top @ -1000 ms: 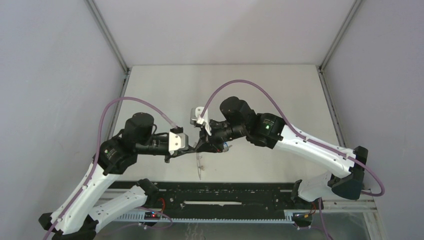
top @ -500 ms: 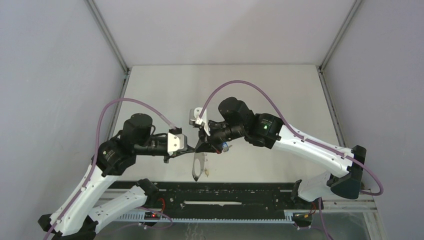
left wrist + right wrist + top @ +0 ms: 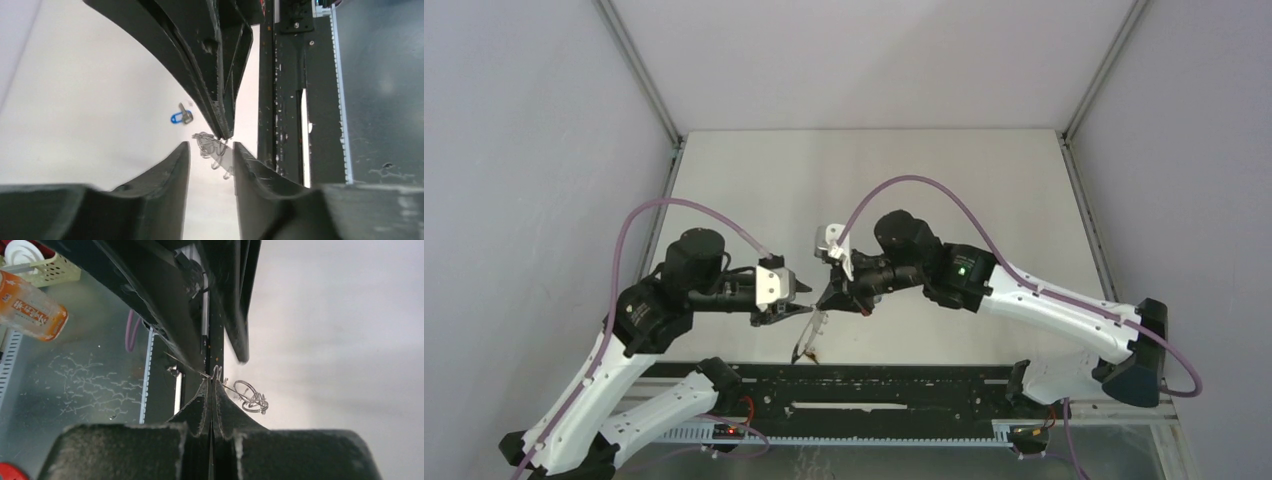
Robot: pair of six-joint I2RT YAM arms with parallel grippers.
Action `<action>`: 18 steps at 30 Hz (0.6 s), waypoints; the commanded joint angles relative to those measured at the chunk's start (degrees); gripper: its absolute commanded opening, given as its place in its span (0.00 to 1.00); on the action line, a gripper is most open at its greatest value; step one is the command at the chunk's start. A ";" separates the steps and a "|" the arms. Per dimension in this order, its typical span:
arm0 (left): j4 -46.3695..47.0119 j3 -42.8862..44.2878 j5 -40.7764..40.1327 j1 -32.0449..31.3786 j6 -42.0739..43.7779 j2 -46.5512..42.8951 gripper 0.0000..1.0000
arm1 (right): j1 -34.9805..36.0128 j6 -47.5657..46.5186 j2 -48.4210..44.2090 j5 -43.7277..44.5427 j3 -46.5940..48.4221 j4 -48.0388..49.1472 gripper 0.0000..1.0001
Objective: Put the keys on the keyring
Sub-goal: Adjust the keyring.
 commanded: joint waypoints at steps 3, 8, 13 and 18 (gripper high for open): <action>1.92 2.90 2.73 -0.46 0.63 -2.43 0.59 | 0.95 8.10 -8.44 3.89 -12.57 20.27 0.00; 0.11 0.73 1.74 -0.46 2.52 -3.88 0.60 | 2.01 9.28 -12.10 3.28 -19.51 30.62 0.00; 0.54 -2.16 2.75 0.25 0.39 -3.36 0.57 | 2.04 10.75 -14.01 1.84 -23.74 38.11 0.00; 3.70 -3.83 6.07 1.61 -4.93 -2.66 0.50 | 2.53 12.21 -16.76 2.45 -28.17 45.75 0.00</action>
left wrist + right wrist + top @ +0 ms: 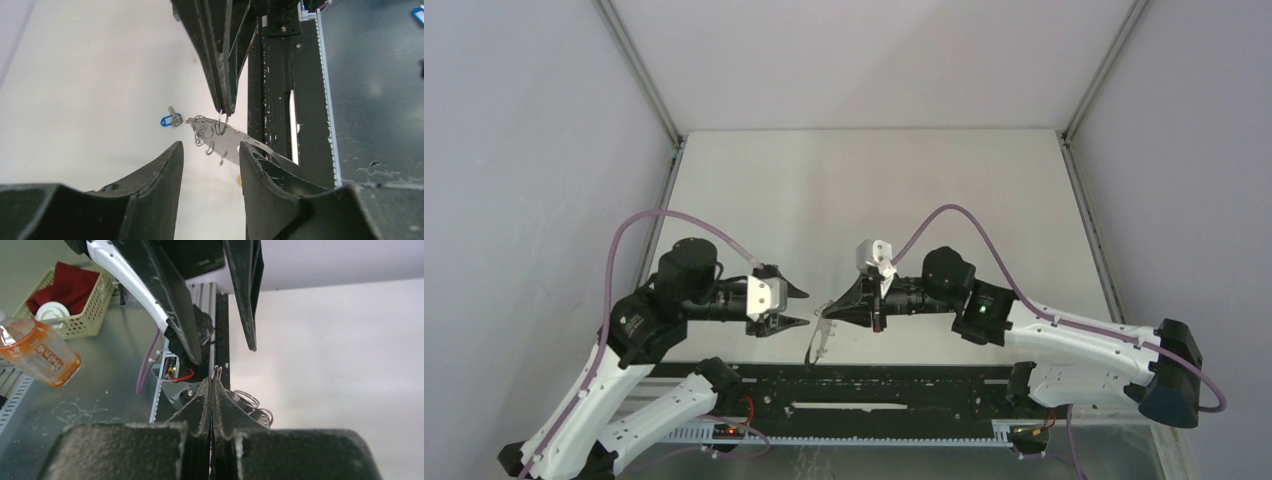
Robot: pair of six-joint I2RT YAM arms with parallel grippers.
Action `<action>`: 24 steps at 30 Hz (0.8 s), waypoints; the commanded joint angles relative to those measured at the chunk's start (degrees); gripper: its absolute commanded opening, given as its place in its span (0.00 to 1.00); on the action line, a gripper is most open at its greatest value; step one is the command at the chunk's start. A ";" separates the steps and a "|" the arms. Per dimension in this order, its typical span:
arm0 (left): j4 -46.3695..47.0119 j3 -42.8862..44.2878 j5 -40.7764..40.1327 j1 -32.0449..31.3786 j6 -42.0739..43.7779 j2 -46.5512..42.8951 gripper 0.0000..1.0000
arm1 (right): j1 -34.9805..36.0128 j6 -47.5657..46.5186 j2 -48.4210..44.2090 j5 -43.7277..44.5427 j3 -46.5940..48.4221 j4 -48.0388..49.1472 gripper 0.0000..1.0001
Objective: Put the keys on the keyring
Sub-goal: Adjust the keyring.
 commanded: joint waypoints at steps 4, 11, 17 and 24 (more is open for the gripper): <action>5.88 -1.66 6.77 1.48 -7.21 1.28 0.47 | 1.45 2.85 -3.96 0.51 -3.72 14.77 0.00; 7.28 -1.80 9.85 1.48 -9.27 1.53 0.40 | 1.52 3.15 -3.44 0.34 -3.84 16.97 0.00; 5.50 -1.95 9.76 1.48 -7.65 0.75 0.31 | 1.53 3.47 -2.95 0.05 -3.84 17.67 0.00; 6.36 -1.56 9.98 1.48 -8.54 0.57 0.26 | 1.57 4.08 -2.12 -0.54 -3.84 18.10 0.00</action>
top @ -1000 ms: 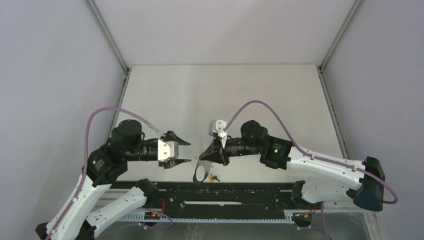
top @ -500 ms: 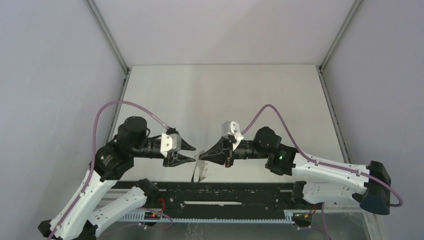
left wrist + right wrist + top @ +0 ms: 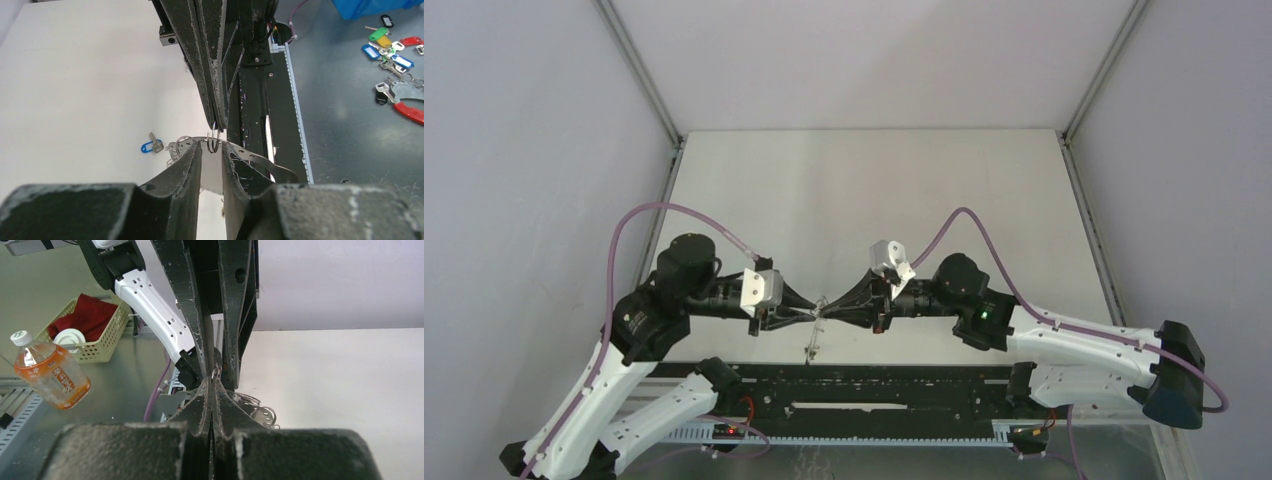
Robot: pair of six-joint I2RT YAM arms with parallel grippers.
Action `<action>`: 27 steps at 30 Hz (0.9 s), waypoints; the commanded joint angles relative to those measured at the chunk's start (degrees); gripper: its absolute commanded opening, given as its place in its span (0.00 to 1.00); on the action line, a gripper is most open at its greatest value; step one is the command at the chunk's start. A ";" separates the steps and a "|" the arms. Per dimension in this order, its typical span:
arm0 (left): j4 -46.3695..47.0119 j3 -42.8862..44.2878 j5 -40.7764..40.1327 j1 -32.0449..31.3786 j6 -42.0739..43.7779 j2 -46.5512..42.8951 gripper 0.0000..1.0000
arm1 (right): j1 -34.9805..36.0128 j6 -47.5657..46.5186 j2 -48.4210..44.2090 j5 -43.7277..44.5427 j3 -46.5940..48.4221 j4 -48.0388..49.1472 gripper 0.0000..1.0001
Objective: Put the keys on the keyring
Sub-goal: Adjust the keyring.
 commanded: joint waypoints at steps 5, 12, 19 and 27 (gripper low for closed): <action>0.19 -0.90 1.59 0.36 -0.64 -0.62 0.20 | 0.62 1.45 0.68 -0.42 0.36 5.27 0.00; -1.25 -0.66 1.05 0.42 0.75 -0.72 0.01 | 0.93 0.46 1.13 -0.91 0.36 5.51 0.00; -3.32 -0.25 1.76 0.36 2.13 -0.71 0.00 | 1.20 -0.28 0.33 -0.39 0.36 4.52 0.00; -6.89 0.07 -5.88 0.32 13.75 -1.01 0.00 | 0.39 -4.40 0.29 -0.68 6.98 -13.32 0.41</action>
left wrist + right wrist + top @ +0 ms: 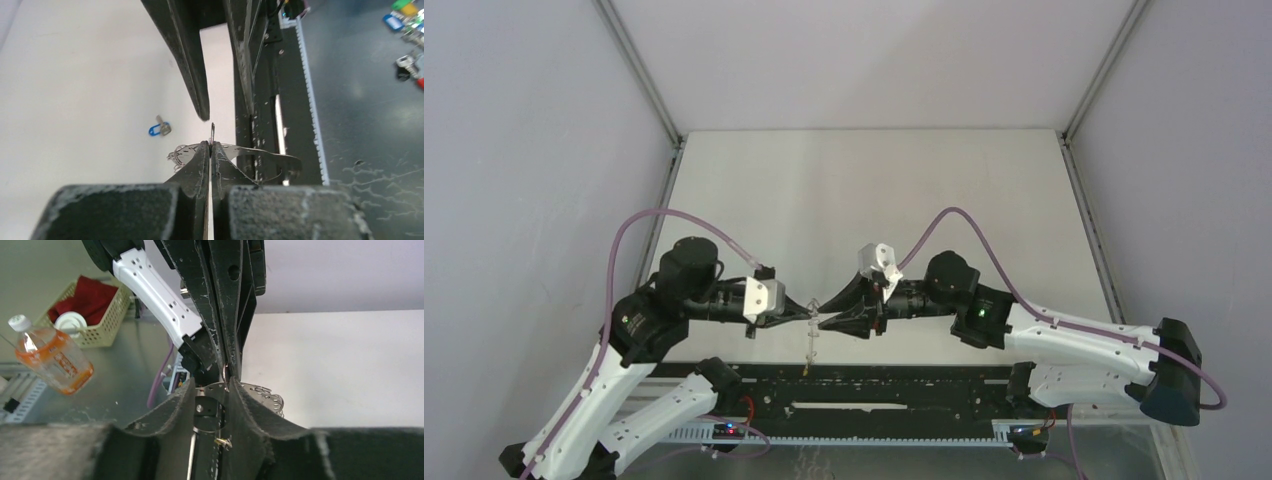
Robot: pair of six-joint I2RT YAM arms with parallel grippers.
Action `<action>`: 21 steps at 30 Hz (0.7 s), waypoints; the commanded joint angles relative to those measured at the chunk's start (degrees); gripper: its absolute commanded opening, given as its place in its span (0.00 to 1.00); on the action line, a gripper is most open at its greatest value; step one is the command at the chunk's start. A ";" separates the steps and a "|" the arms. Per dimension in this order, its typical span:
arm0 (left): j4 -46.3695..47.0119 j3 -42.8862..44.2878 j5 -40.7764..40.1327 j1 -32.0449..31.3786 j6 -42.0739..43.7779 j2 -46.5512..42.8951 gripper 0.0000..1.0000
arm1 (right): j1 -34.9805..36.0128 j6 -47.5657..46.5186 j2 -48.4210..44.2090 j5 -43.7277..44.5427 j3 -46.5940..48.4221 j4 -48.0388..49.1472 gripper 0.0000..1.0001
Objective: Put the keys on the keyring
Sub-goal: Adjust the keyring.
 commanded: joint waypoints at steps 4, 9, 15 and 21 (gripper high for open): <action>-3.09 0.31 -6.05 -0.17 13.19 -0.81 0.00 | -1.72 -7.12 -0.97 -0.64 9.61 -17.37 0.42; -3.06 -0.02 -7.91 -1.28 17.84 -1.36 0.00 | -2.05 -10.80 2.02 -0.31 15.09 -26.47 0.42; -3.09 0.89 -9.51 -2.86 19.89 -0.94 0.00 | -0.81 -15.83 4.50 2.11 18.55 -30.39 0.41; -2.84 1.54 -9.68 -2.97 18.68 -0.64 0.00 | 1.22 -20.18 5.71 5.31 19.76 -30.43 0.40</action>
